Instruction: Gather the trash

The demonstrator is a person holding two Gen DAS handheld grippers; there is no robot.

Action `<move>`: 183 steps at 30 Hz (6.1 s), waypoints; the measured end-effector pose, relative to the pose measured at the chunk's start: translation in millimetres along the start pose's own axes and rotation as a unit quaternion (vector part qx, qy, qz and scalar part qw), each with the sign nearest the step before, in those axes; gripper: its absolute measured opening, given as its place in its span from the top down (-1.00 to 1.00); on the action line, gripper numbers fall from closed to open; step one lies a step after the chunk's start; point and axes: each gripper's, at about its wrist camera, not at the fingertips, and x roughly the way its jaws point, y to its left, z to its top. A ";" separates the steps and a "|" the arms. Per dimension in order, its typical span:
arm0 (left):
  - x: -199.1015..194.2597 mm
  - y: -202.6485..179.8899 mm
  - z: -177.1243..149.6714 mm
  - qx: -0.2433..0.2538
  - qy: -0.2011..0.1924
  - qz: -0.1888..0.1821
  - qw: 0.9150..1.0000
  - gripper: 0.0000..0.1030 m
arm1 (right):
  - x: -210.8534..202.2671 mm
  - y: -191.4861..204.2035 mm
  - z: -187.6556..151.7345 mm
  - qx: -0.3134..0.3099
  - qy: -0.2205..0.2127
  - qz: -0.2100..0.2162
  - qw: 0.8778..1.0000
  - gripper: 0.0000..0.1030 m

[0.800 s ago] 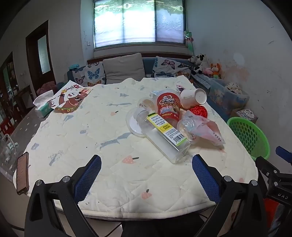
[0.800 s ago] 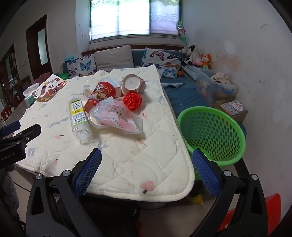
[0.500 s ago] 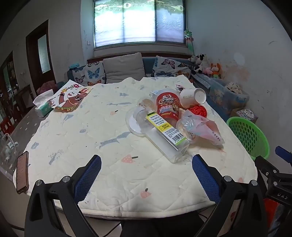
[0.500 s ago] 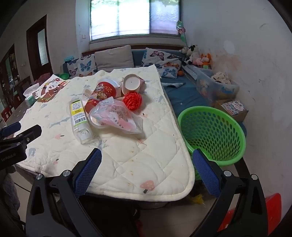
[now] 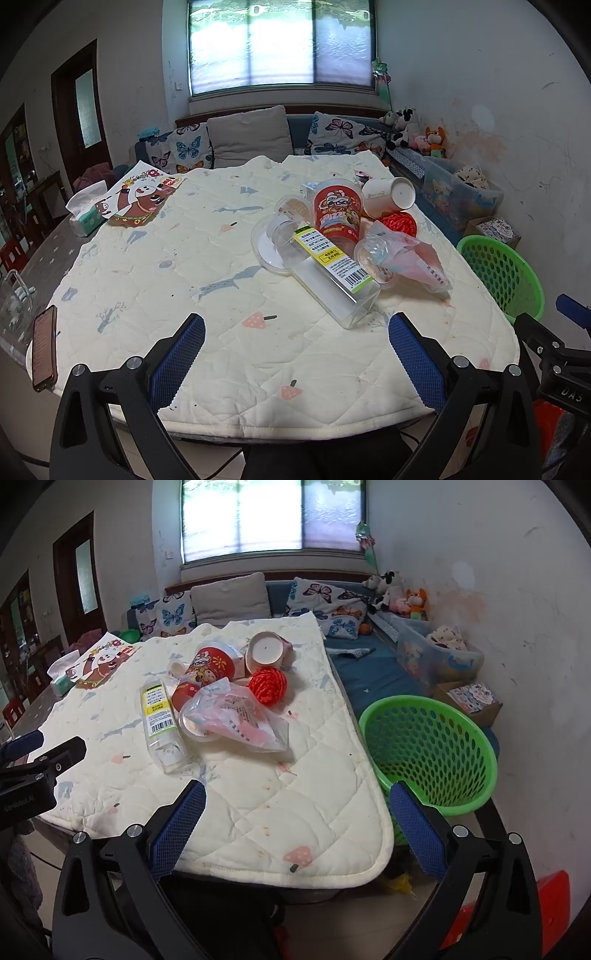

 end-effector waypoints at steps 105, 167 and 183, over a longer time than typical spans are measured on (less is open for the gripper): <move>119.0 12.7 76.1 -0.051 0.094 -0.019 0.994 -0.88 | 144.5 26.5 47.1 -0.118 0.072 0.180 0.974 -0.31; 128.9 29.8 48.8 -0.100 0.192 -0.146 0.965 0.06 | 71.6 -3.9 34.7 -0.047 0.003 0.179 0.983 0.59; 151.1 9.7 41.0 -0.048 0.218 -0.102 0.970 -0.14 | 72.5 -22.5 30.0 -0.026 0.005 0.165 0.986 0.62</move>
